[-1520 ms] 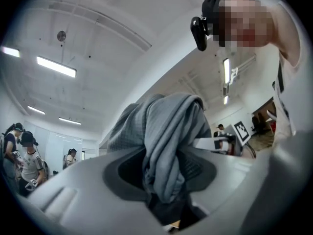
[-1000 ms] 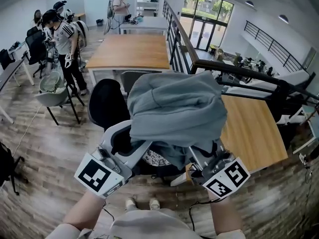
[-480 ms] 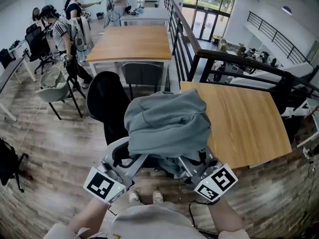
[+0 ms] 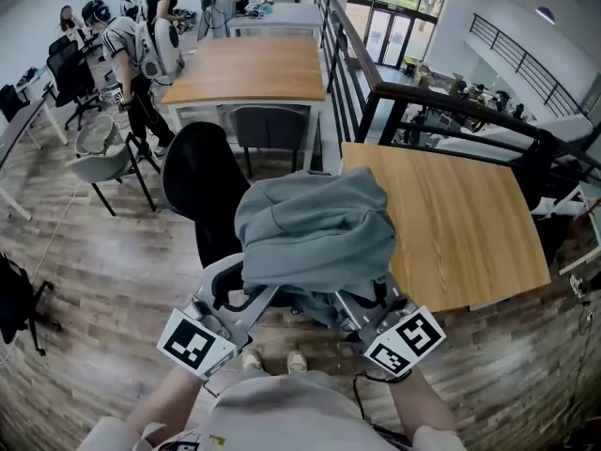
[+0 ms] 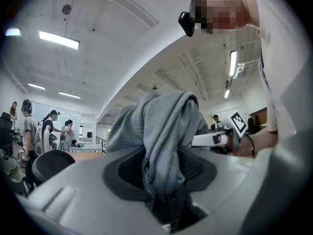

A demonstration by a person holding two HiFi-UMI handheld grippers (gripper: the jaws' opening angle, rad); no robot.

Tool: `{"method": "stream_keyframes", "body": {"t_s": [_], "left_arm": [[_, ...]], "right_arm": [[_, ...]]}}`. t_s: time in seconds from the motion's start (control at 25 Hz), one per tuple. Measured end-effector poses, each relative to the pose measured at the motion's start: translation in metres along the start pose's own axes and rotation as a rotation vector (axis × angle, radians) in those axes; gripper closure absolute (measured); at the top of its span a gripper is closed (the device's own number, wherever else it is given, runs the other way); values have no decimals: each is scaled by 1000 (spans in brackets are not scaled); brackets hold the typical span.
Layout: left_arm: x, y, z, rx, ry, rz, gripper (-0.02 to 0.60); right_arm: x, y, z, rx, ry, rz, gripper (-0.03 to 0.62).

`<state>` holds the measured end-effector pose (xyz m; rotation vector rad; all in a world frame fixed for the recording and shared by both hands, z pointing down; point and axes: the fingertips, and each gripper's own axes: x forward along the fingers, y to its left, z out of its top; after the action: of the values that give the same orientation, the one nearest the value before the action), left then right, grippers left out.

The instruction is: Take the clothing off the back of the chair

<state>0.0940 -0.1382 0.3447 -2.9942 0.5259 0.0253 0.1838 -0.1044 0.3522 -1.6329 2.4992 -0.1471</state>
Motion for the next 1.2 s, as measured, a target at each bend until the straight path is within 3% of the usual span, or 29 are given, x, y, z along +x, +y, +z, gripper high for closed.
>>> {"method": "stream_keyframes", "body": {"t_s": [0.88,1.2], "left_arm": [[-1,6,4,-31,15,-13,417],[-1,8,4,-3,-1,-8,417]], "right_arm": [[9,2,5,-33,21,-9,459],[10,2,3,-43,24,-8,459]]}}
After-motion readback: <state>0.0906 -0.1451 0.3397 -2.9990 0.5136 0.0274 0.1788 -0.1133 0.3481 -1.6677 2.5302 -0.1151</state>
